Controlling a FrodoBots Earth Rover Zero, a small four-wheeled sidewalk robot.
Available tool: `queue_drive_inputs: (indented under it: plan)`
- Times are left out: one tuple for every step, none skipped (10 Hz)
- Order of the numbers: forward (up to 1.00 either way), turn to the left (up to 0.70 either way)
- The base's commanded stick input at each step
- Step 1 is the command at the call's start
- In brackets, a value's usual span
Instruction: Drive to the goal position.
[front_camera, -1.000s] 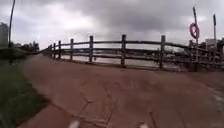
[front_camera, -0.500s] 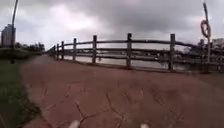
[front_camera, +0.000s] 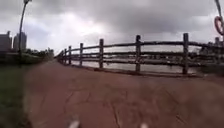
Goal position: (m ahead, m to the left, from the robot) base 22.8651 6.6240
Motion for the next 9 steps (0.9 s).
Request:
queue_drive_inputs:
  plan:
    - [0.00,0.45]
    - [0.00,0.45]
    - [0.00,0.45]
    - [0.00,0.45]
    - [0.10,0.42]
    - [0.70,0.27]
    - [0.70,0.27]
    - [0.70,0.27]
    - [0.70,0.27]
